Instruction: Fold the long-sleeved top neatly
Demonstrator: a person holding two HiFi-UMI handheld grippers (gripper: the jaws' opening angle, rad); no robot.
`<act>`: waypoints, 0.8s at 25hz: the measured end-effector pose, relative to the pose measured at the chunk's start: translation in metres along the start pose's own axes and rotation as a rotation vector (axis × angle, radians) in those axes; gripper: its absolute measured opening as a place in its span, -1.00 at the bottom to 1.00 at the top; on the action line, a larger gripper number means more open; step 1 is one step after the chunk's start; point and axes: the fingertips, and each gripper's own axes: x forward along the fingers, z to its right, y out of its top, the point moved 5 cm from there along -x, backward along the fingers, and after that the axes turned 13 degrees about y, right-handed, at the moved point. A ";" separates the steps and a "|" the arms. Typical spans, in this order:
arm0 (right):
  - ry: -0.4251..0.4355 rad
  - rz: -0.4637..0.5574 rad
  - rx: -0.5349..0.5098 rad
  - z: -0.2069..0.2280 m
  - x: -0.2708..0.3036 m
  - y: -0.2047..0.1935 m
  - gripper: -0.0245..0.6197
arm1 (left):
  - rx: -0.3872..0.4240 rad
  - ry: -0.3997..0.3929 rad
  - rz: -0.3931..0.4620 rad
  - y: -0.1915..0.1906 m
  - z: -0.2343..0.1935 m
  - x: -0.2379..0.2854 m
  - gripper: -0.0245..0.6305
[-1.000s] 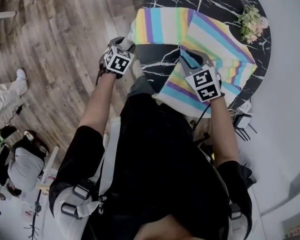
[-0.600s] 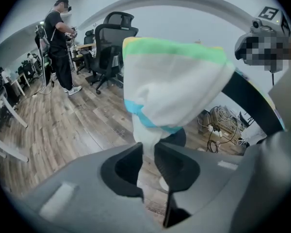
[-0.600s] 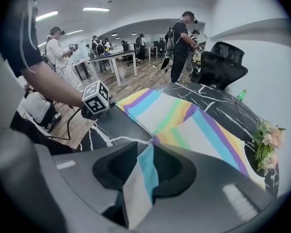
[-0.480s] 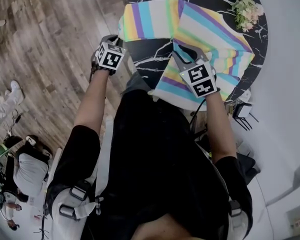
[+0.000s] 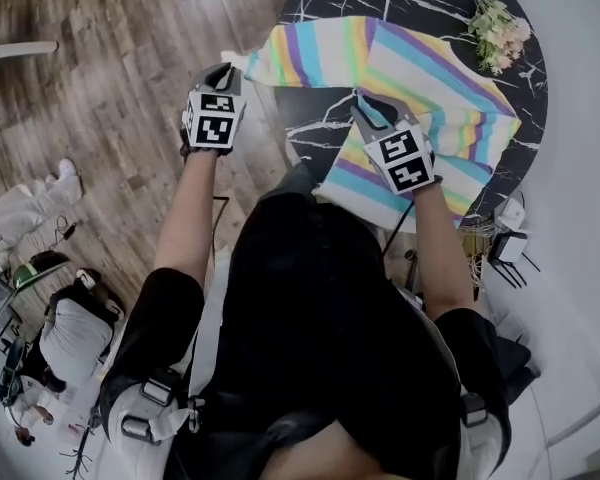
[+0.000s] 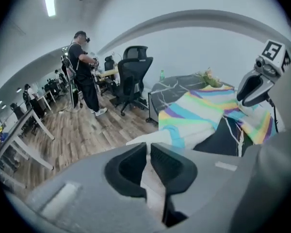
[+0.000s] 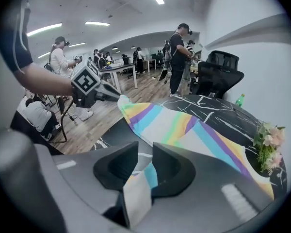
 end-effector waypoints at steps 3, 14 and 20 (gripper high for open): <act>-0.031 0.037 0.019 0.007 -0.022 -0.010 -0.61 | 0.012 0.004 0.114 0.051 0.008 -0.022 -0.83; -0.146 0.125 0.191 0.033 -0.129 -0.117 -0.61 | 0.124 -0.207 0.452 0.186 0.170 -0.086 -0.83; -0.131 0.126 0.251 0.032 -0.174 -0.185 -0.61 | 0.198 -0.331 0.477 0.202 0.293 -0.108 -0.82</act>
